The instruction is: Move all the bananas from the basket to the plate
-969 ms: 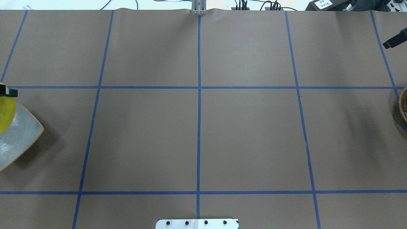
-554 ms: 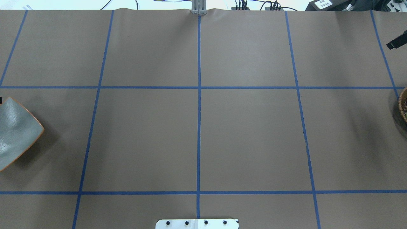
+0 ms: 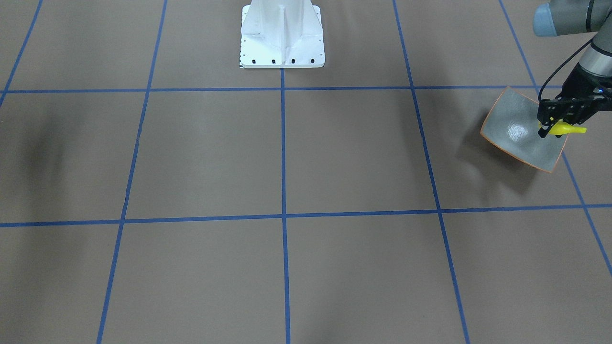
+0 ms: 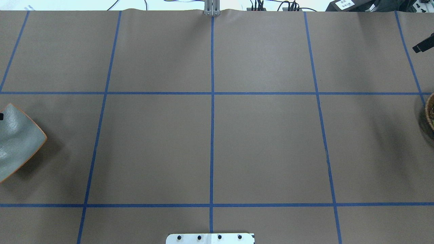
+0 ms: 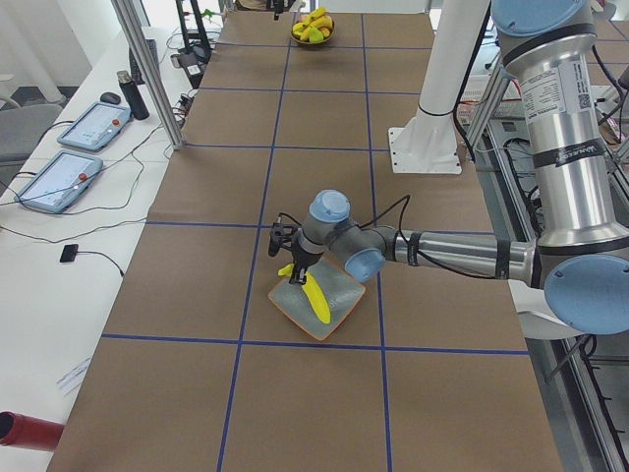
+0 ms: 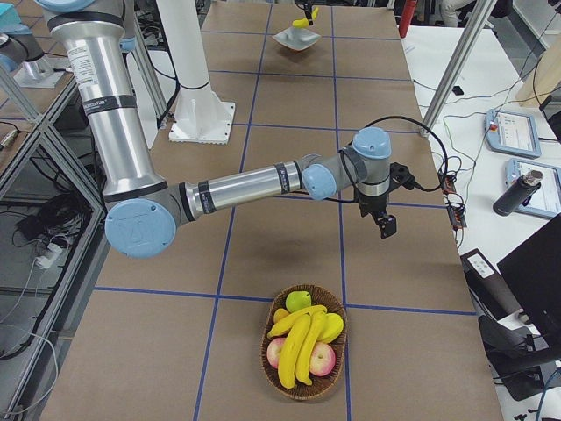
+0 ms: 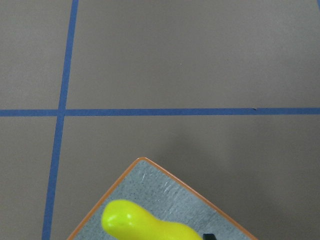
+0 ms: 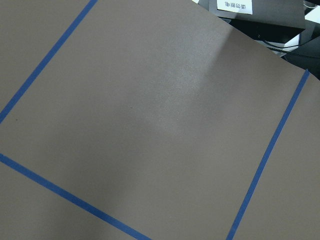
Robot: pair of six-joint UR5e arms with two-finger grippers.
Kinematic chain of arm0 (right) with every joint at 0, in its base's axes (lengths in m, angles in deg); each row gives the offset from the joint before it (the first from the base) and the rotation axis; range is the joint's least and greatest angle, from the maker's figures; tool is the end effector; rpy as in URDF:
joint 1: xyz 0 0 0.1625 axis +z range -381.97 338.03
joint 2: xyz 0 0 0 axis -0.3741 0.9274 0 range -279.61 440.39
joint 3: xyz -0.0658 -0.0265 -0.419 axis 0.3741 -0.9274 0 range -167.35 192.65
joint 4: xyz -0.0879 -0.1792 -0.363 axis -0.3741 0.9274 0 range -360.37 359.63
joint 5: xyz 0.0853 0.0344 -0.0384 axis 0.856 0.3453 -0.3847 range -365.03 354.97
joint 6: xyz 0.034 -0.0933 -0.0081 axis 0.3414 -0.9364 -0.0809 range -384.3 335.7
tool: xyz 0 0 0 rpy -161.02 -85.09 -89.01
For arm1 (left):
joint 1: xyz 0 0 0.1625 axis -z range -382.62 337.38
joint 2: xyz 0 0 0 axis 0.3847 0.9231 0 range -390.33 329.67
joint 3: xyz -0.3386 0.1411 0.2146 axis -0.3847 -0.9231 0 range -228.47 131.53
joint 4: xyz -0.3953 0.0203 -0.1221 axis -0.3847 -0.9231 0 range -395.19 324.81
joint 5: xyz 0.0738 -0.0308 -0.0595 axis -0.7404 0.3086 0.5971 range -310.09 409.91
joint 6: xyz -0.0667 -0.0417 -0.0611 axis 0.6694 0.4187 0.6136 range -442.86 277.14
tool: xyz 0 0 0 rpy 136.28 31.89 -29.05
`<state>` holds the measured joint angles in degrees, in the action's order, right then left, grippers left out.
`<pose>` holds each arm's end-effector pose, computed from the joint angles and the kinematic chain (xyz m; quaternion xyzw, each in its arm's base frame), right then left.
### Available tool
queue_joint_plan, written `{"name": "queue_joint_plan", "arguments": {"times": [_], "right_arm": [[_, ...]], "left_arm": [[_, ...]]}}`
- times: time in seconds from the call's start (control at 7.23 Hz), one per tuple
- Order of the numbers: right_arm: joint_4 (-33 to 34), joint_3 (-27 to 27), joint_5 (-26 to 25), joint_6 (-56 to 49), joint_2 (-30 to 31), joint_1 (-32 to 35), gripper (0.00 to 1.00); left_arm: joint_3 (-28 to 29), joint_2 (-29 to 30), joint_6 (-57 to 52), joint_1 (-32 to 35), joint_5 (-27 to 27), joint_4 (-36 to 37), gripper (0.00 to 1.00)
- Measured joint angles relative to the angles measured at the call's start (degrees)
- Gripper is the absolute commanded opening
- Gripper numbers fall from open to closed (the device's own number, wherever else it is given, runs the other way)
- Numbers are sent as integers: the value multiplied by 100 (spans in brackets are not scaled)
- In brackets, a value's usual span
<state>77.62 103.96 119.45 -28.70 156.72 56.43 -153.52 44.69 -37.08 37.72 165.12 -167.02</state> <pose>-0.0465 -0.6085 0.5020 0.2044 -0.3016 -0.1977 0.9100 0.1271 -0.4071 0.5731 0.1512 0.3747 -0.0506 0.9133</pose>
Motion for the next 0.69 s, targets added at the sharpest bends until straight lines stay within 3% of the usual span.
{"name": "queue_joint_plan", "arguments": {"times": [0.28, 0.42, 0.69], "right_arm": [[-2, -6, -5, 0, 4, 0, 100], [-2, -7, -9, 0, 4, 0, 100], [-2, -8, -11, 7, 3, 0, 100]], "left_arm": [[-6, -63, 0, -183, -62, -1, 49], [0, -71, 1, -256, -76, -1, 59], [8, -70, 1, -363, -91, -1, 65]]}}
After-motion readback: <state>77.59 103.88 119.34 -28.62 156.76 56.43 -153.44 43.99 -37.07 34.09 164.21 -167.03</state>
